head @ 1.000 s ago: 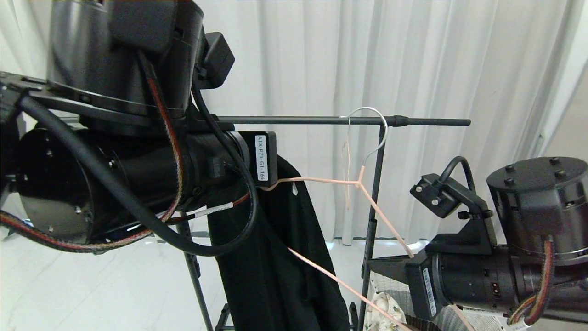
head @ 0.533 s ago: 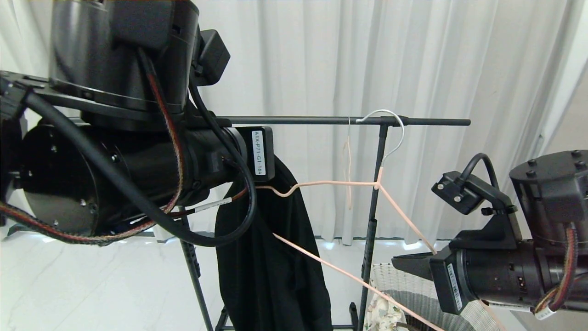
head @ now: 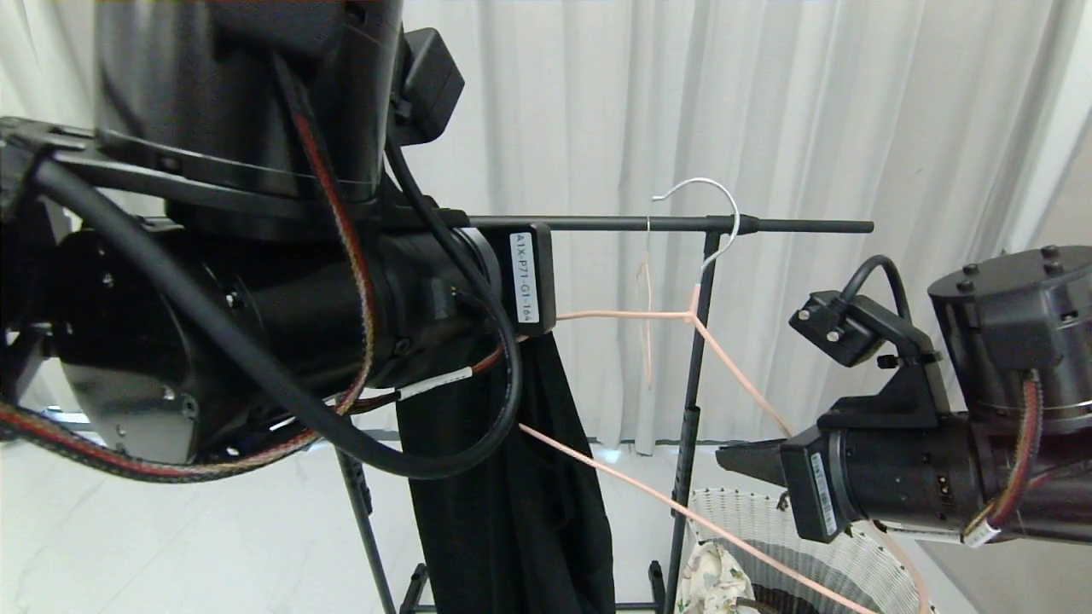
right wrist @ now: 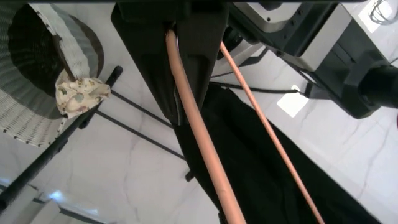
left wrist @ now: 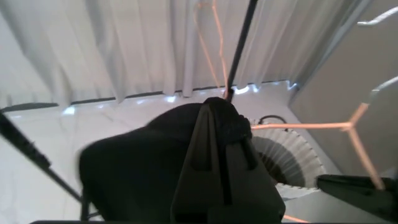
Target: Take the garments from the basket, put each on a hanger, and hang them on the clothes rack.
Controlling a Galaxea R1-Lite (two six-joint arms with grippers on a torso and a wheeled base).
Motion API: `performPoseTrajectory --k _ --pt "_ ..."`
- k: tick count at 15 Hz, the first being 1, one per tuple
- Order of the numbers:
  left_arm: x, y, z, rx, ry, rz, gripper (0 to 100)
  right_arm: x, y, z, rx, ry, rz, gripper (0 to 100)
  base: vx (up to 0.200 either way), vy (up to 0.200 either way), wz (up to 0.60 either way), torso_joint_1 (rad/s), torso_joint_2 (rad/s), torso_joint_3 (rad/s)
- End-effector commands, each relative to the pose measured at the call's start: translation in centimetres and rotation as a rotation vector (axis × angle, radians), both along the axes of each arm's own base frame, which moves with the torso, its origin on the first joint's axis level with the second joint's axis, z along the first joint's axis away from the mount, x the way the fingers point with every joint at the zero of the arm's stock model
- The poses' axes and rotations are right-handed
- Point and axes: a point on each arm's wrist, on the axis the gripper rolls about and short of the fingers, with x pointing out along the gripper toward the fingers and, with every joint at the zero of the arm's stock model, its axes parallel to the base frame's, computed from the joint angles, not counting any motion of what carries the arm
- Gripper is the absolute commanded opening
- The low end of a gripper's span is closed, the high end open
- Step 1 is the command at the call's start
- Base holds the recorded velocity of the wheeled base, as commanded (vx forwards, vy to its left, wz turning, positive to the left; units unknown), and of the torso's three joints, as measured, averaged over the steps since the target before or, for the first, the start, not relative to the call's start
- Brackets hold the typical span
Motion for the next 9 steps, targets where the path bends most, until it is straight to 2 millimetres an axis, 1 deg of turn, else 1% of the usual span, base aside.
performPoseTrajectory --k 1,3,5,9 --pt "0.4 -1.3 -0.3 0.006 0.003 -0.012 0 0.8 1.6 -0.1 -0.006 0.006 0.018 0 0.0 0.0 0.0 0.0 0.0 0.0" --pt "0.6 -1.7 0.2 -0.01 -0.009 -0.017 0 1.0 2.2 -0.1 -0.006 0.006 0.029 0 0.0 0.0 0.0 0.0 0.0 0.0" --pt "0.5 -2.2 0.3 -0.02 -0.009 -0.024 0 1.1 2.8 0.0 -0.001 0.005 0.039 0 0.0 0.0 0.0 0.0 0.0 0.0" --pt "-0.6 -3.0 0.3 -0.041 -0.001 -0.065 0 1.2 3.8 -0.1 -0.001 0.01 0.056 0 0.0 0.0 0.0 0.0 0.0 0.0"
